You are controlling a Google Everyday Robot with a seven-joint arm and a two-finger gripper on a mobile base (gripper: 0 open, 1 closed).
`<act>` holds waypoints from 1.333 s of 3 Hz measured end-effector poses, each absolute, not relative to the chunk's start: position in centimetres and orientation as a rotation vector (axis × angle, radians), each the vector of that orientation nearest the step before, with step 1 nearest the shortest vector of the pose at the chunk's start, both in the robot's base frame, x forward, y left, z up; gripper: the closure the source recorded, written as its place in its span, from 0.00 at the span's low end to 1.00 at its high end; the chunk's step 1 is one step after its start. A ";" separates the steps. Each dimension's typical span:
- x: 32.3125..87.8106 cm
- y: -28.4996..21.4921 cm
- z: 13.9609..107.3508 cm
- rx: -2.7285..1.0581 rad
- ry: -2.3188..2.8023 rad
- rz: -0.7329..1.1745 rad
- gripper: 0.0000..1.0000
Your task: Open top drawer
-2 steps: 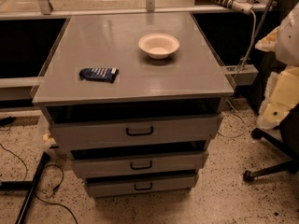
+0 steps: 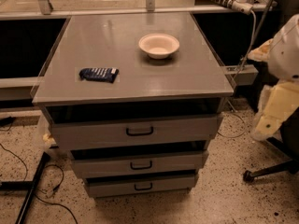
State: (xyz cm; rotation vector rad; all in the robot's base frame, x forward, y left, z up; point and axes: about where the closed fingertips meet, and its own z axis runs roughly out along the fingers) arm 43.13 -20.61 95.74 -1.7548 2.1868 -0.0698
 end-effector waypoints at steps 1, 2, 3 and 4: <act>42.6 -19.3 91.7 -1.769 2.072 0.055 0.00; 42.7 -17.3 87.3 -1.732 1.918 0.197 0.00; 44.3 -14.8 82.5 -1.697 1.844 0.279 0.00; 44.3 -14.8 82.5 -1.697 1.844 0.280 0.00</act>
Offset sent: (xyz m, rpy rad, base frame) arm 0.0021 0.0588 -0.1333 0.4953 -0.1462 0.2485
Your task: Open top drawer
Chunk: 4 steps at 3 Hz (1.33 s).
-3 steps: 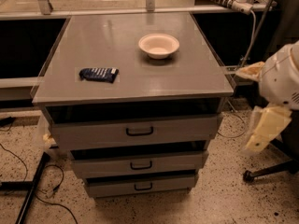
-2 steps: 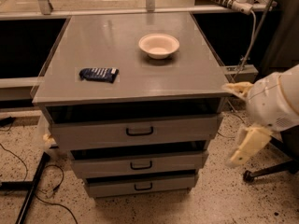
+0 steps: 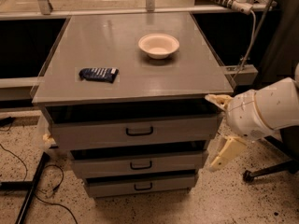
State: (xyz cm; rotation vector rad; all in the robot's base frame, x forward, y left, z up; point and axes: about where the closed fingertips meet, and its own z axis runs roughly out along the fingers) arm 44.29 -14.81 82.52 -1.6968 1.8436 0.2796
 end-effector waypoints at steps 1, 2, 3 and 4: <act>44.3 -13.4 80.2 -1.709 1.828 0.368 0.00; 45.1 -11.2 76.7 -1.721 1.793 0.428 0.00; 47.1 -9.9 74.0 -1.717 1.764 0.413 0.00; 48.6 -9.2 72.7 -1.712 1.748 0.391 0.00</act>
Offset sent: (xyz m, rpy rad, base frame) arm 0.0223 0.0588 -0.1026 0.1240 0.0652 0.0975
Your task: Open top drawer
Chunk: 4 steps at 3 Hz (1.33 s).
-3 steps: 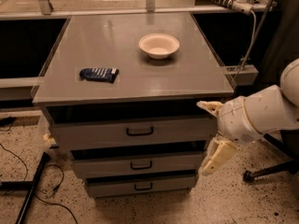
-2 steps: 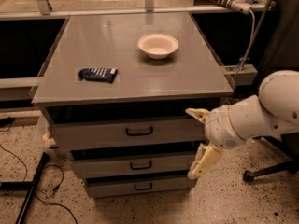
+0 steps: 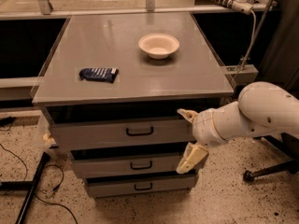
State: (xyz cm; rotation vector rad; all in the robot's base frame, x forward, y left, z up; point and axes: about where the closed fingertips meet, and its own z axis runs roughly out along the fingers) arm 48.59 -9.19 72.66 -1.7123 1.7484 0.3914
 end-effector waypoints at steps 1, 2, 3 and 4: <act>50.9 -9.5 72.1 -1.709 1.729 0.308 0.00; 52.9 -10.0 71.1 -1.706 1.729 0.241 0.00; 54.8 -10.9 69.7 -1.706 1.727 0.193 0.00; 55.4 -12.1 67.5 -1.686 1.755 0.174 0.00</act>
Offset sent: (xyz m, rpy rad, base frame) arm 0.0669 -0.0180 -0.0275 -0.0894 -0.1449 -0.0650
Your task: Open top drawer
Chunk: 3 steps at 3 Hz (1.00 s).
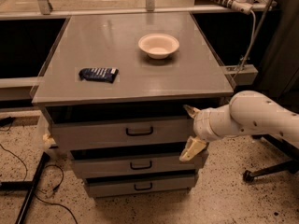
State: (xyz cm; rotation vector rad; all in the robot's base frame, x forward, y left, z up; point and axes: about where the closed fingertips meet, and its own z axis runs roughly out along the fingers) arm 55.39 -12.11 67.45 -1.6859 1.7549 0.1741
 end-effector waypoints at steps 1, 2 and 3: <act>56.3 -13.0 66.3 -1.668 1.763 0.150 0.00; 57.2 -13.4 65.6 -1.646 1.783 0.173 0.00; 57.3 -13.4 65.6 -1.645 1.784 0.173 0.19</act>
Offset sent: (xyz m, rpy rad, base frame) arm 0.0313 -0.0206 -0.0260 0.0325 0.0276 -0.0611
